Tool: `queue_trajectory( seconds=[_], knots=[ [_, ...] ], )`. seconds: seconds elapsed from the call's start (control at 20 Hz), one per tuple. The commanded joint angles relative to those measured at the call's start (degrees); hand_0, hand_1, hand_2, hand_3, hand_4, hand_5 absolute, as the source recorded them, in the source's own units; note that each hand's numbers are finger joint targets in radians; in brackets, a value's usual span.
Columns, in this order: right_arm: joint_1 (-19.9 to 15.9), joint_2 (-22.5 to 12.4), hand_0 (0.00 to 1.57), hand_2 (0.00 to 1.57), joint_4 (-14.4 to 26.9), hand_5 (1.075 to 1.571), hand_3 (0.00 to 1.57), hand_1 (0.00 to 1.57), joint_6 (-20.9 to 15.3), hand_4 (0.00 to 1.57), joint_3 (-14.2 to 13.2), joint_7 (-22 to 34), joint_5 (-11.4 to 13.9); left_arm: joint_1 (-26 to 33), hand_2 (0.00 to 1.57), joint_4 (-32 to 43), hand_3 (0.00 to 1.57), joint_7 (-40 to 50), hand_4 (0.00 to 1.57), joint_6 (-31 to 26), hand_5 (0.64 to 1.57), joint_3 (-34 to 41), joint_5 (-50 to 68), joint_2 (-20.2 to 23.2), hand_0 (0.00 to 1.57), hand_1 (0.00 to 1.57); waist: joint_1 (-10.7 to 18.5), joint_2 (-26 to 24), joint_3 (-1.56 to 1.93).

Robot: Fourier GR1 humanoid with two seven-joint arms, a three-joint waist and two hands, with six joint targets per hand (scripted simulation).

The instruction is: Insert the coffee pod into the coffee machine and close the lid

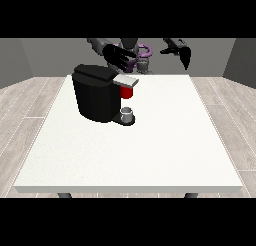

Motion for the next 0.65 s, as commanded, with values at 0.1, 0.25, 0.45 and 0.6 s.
queue_trajectory(
  seconds=[0.1,0.25,0.45,0.6],
  knots=[
    [-0.2,3.2,0.0,0.0,-2.9,1.571,0.0,0.0,1.0,0.07,1.3,-1.5,-0.5,-0.5,0.0,2.7,0.0,-3.8,0.21,-0.5,1.571,1.9,1.7,0.7,0.0,0.0,-2.4,-0.6,0.0],
    [5.7,5.5,0.0,0.0,-6.3,1.571,0.0,0.0,3.6,0.26,4.3,-2.1,-3.2,4.2,0.0,3.3,0.0,-4.6,0.19,-1.2,1.571,0.8,1.5,-0.2,0.0,0.0,-4.4,-5.9,0.0],
    [17.6,5.6,0.0,0.0,-8.9,1.571,0.0,0.0,0.6,0.29,8.6,-6.5,-11.2,5.6,0.0,1.9,0.0,-0.1,0.19,0.4,1.571,-1.5,0.6,-2.5,0.0,0.0,-4.8,-11.4,0.05],
    [23.6,5.6,0.0,0.0,-11.7,1.571,0.0,0.0,1.1,0.16,10.6,-8.4,-12.1,5.9,0.0,4.7,0.0,-4.7,0.19,3.1,1.571,0.9,-0.8,-1.5,0.0,0.0,-9.2,-9.3,0.02]
  ],
)
